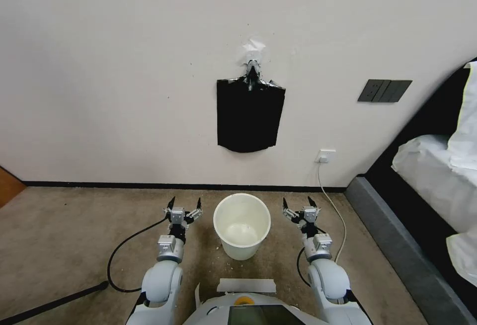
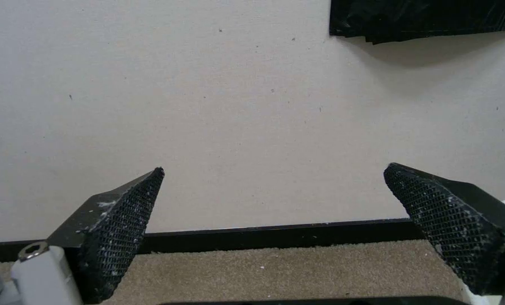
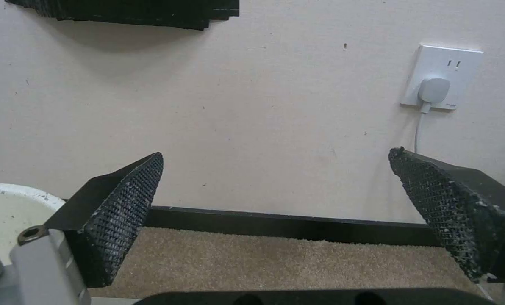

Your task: Place a trash bag onto the trash bin.

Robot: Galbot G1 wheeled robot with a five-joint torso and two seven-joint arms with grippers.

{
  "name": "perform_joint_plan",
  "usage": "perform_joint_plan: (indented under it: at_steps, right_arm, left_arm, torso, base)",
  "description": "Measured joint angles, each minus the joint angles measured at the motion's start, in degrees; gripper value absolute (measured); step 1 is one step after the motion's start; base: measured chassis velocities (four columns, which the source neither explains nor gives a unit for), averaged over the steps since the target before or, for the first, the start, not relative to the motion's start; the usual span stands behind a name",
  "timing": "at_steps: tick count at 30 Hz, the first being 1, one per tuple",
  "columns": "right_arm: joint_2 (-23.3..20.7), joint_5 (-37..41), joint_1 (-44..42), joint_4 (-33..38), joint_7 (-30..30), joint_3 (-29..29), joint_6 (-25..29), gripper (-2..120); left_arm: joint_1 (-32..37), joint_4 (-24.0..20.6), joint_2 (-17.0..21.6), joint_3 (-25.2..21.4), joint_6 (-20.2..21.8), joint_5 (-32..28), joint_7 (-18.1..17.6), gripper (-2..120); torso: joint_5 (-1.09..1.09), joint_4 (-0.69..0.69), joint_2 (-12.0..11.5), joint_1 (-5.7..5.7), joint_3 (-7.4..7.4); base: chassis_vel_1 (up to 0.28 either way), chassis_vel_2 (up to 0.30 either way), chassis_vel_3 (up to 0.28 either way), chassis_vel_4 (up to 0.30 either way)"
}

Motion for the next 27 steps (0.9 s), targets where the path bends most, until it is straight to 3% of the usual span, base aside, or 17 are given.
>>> perform_joint_plan:
  at_steps: [27]
  right_arm:
    - [0.0, 0.0, 0.0, 0.0, 0.0, 0.0, 0.0, 100]
  left_arm:
    - [0.0, 0.0, 0.0, 0.0, 0.0, 0.0, 0.0, 100]
  torso:
    - [0.0, 0.0, 0.0, 0.0, 0.0]
  base:
    - [0.0, 0.0, 0.0, 0.0]
